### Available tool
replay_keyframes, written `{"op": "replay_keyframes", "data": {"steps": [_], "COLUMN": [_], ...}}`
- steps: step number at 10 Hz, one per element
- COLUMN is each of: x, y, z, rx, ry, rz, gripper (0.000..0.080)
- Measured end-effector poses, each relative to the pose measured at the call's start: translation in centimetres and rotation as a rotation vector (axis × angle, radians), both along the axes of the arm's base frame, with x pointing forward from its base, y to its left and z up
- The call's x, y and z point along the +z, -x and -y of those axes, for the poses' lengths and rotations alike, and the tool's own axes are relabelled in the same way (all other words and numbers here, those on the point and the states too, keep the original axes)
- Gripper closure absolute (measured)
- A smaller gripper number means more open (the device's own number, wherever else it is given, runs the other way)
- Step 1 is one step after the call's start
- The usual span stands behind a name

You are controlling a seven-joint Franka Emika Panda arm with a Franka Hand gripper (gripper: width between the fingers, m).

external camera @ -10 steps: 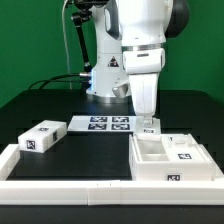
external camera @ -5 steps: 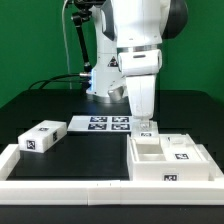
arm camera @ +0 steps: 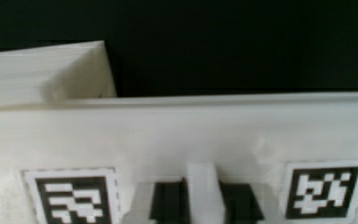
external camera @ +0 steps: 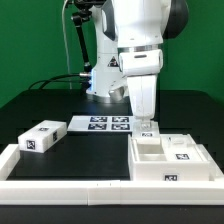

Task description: Assemble cabinet

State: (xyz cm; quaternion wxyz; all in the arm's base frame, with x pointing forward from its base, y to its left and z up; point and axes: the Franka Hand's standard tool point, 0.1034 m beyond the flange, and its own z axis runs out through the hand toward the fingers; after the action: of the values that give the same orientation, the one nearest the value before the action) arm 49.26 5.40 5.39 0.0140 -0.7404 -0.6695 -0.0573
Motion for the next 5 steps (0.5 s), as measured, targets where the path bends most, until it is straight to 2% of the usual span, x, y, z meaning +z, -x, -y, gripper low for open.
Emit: {"op": "replay_keyframes", "data": {"steps": [5], "x": [0.3], "y": [-4.1], "z": [-0.1], "rx": [-0.008], "ry": [-0.009], "rz": [-0.007], "gripper": [0.0729]}}
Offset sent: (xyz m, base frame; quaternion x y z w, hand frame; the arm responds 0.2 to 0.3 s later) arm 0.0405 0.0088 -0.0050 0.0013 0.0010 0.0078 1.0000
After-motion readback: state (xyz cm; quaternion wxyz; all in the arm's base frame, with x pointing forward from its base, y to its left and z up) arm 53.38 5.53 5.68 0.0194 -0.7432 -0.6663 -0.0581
